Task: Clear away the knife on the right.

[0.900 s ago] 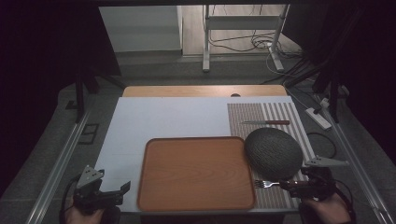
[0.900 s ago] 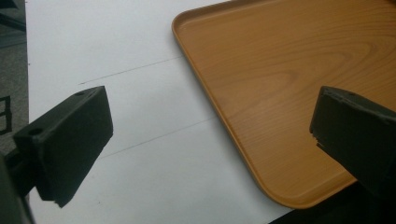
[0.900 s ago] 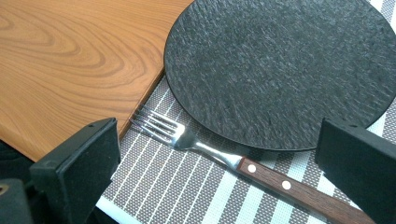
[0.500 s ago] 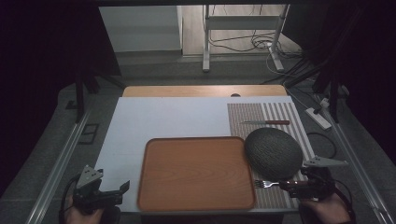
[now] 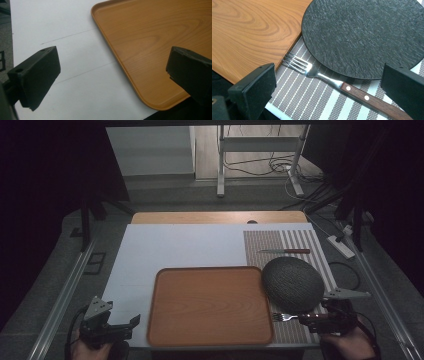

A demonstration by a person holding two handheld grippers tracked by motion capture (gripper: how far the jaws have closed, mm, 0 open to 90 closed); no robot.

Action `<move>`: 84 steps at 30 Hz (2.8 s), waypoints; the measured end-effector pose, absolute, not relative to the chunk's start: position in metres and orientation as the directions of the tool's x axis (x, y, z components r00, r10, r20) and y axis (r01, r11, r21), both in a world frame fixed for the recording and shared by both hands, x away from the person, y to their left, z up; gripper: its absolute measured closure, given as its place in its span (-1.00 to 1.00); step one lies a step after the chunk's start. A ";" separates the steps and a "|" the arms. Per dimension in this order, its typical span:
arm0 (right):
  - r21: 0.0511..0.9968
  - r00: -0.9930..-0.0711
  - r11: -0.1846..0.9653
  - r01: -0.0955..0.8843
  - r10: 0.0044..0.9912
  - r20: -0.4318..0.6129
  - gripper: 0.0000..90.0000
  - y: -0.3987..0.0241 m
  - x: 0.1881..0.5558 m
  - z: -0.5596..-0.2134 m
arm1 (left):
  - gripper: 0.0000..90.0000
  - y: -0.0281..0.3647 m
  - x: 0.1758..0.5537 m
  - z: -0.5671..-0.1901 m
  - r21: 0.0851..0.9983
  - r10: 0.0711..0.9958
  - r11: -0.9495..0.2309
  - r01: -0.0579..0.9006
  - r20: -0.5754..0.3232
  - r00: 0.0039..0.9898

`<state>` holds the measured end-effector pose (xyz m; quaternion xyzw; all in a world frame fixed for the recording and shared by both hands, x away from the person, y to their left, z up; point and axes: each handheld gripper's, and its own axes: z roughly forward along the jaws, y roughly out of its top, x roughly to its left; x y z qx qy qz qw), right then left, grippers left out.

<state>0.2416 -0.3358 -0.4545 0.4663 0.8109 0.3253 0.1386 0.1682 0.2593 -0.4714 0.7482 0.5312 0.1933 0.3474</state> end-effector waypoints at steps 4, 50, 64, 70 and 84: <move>0.657 -0.529 0.352 0.666 0.845 0.084 -0.99 -0.336 0.244 -0.454 | -0.99 0.260 0.167 -0.472 0.728 0.929 -0.189 0.659 -0.085 0.361; 0.691 -0.604 0.423 0.587 0.797 0.026 -0.99 -0.318 0.339 -0.442 | -0.98 0.261 0.172 -0.472 0.724 0.919 -0.188 0.664 -0.109 0.379; 0.676 -0.582 0.410 0.613 0.812 0.036 -0.99 -0.311 0.380 -0.451 | -0.97 0.260 0.173 -0.472 0.724 0.918 -0.188 0.664 -0.111 0.382; 0.664 -0.579 0.416 0.622 0.815 0.032 -0.99 -0.307 0.398 -0.453 | -0.98 0.260 0.174 -0.472 0.722 0.916 -0.191 0.665 -0.112 0.385; 0.633 -0.548 0.422 0.649 0.836 0.005 -1.00 -0.304 0.431 -0.461 | -0.98 0.261 0.173 -0.472 0.721 0.917 -0.186 0.667 -0.116 0.381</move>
